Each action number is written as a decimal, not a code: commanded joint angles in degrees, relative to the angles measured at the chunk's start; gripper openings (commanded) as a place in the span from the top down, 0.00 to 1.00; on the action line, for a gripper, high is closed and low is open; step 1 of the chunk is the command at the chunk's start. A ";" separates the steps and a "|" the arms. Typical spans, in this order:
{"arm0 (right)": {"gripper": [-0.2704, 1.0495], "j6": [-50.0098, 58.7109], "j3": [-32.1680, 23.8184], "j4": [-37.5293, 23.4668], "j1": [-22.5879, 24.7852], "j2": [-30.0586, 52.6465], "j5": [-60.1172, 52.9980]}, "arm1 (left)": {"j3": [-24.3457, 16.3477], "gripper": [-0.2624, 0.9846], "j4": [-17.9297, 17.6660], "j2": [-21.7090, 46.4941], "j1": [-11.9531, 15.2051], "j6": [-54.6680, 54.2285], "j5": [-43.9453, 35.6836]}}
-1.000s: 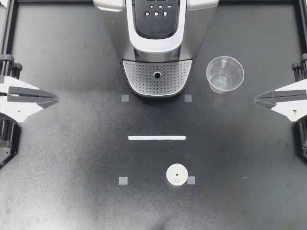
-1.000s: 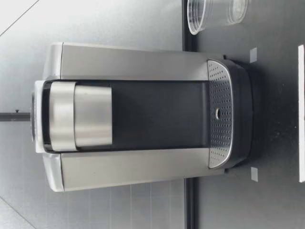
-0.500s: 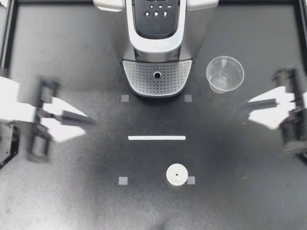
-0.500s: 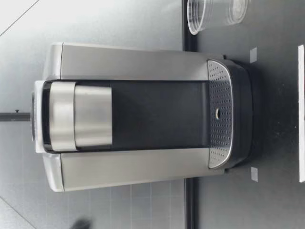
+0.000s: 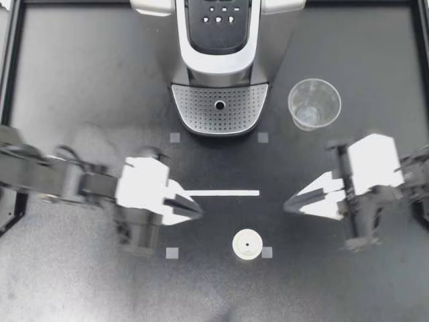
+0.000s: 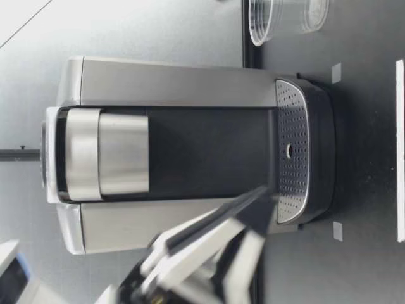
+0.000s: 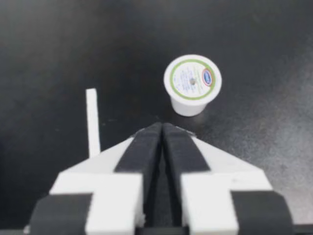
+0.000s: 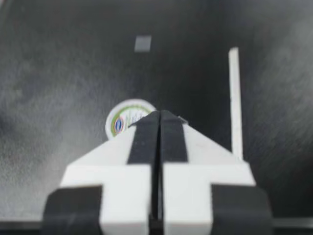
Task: Place the coffee capsule inside the capsule container, then place the cup onto the center of the cup tray, then push the 'Hot Water' and 'Travel Mug' buttons.
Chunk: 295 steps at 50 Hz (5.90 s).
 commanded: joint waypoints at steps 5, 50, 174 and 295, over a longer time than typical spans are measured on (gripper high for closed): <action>0.74 2.20 -2.37 -0.09 0.97 3.34 0.09 | -3.69 0.62 0.00 2.64 -1.05 0.18 0.09; 0.74 3.34 -6.59 -0.09 4.04 15.29 2.02 | -10.55 0.13 1.05 13.80 -2.72 0.26 -0.97; 0.74 3.43 -8.70 0.00 5.89 14.68 1.49 | -17.31 0.41 1.05 20.39 -2.72 0.26 1.32; 0.75 4.66 -18.37 1.32 -26.28 8.00 -39.38 | -6.68 0.41 0.18 7.91 -2.64 -0.97 0.53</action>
